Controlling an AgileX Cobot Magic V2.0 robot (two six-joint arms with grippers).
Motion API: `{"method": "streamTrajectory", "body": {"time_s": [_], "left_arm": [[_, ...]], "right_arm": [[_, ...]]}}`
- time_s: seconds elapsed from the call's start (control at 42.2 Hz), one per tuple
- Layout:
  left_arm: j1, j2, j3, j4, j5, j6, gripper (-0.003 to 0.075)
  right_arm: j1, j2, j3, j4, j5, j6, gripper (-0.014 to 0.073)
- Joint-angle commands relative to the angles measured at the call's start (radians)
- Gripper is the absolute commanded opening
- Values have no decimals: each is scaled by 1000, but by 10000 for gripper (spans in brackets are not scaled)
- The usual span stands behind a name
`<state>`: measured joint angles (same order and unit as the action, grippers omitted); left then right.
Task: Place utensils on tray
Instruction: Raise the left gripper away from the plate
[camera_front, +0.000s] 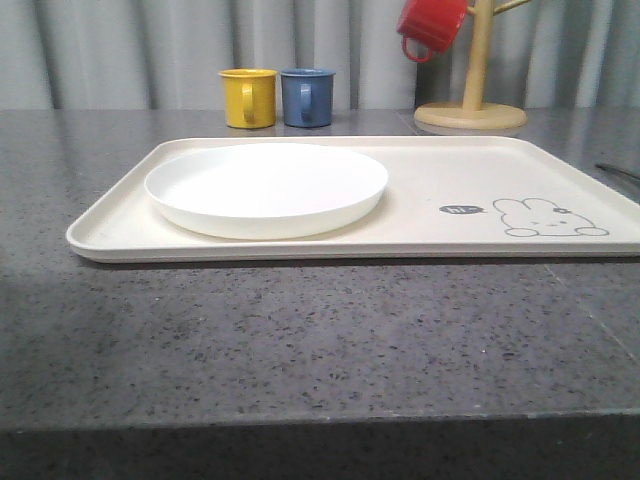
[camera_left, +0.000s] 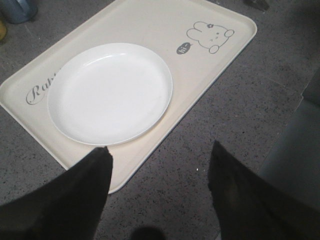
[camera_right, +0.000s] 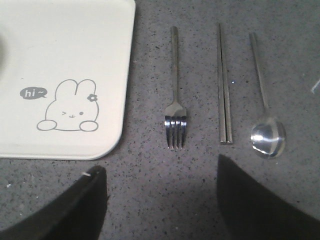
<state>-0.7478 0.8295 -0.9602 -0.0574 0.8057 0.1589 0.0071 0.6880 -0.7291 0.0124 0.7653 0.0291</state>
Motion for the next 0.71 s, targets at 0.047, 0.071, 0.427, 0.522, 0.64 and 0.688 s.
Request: {"method": "streamTrajectory", "body": {"time_s": [0.047, 0.071, 0.427, 0.522, 0.64, 0.688], "left_arm": [[-6, -13, -24, -4, -77, -12, 421], [-6, -13, -24, -4, -77, -12, 421], [-6, -11, -24, -4, -77, -12, 421], [-6, -11, -24, -4, -77, -12, 421], [-6, -11, -24, -4, -77, -12, 421], [-6, -11, -24, -4, -77, -12, 421]], "right_arm": [[-6, 129, -164, -5, 49, -13, 496], [-6, 160, -189, -6, 73, -13, 493], [-6, 550, -457, -12, 267, -74, 405], [-6, 645, -512, -12, 283, -94, 384], [-6, 756, -569, -21, 285, -96, 358], [-6, 791, -589, -24, 285, -97, 345]]}}
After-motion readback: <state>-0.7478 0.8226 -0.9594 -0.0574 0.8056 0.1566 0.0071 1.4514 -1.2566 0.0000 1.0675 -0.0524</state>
